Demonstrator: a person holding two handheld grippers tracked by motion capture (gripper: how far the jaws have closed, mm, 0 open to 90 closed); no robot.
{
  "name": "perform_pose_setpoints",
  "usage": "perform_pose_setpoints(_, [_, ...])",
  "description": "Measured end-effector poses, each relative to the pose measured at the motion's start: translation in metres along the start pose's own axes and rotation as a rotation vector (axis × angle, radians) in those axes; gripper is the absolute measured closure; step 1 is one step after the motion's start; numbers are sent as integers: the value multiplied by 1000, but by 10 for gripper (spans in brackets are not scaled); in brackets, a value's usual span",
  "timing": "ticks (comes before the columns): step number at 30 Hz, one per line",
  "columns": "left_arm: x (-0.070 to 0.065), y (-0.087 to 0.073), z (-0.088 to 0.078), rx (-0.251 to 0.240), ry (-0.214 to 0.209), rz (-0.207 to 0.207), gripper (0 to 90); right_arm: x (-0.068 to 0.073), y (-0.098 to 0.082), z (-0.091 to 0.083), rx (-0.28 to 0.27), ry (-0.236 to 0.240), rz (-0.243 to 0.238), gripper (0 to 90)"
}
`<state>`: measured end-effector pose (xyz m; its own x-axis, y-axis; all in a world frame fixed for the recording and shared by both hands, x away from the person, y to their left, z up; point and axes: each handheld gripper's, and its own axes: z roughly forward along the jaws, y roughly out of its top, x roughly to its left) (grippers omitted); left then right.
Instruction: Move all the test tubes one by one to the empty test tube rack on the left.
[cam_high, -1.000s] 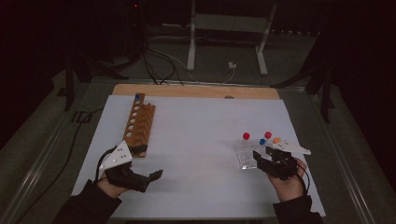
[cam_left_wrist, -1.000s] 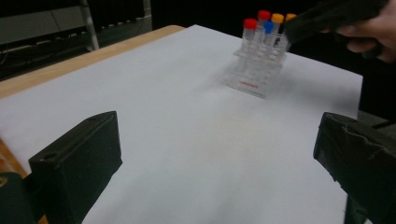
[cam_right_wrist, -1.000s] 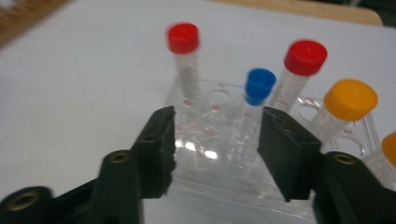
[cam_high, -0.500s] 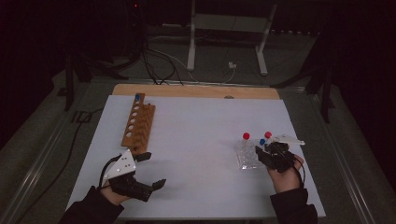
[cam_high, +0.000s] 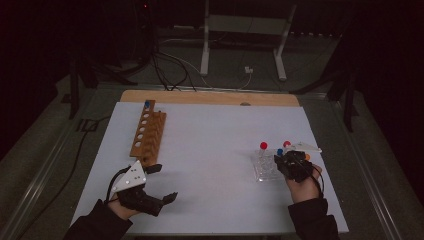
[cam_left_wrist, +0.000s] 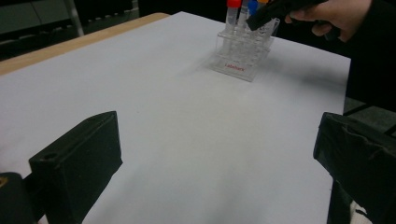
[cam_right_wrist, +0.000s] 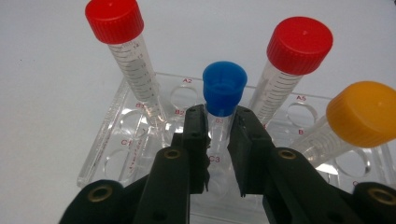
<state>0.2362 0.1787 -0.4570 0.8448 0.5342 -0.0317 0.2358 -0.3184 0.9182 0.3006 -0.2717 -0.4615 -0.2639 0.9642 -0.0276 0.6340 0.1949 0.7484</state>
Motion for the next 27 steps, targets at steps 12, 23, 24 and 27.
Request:
perform_pose_setpoints(12, [4, 0, -2, -2, 5, -17, 18, 2, 6, -22, -53, -2, -51, 767])
perform_pose_setpoints(23, [3, 5, -3, -1, -7, -17, 17, 9, 17, -68, -143, 28, -107, 768])
perform_pose_setpoints(24, [3, 6, -3, -1, -14, -16, 18, 11, 18, -72, -149, 41, -110, 767])
perform_pose_setpoints(27, [2, 10, -2, 0, -19, -9, 18, 19, 21, -83, -167, 74, -135, 767])
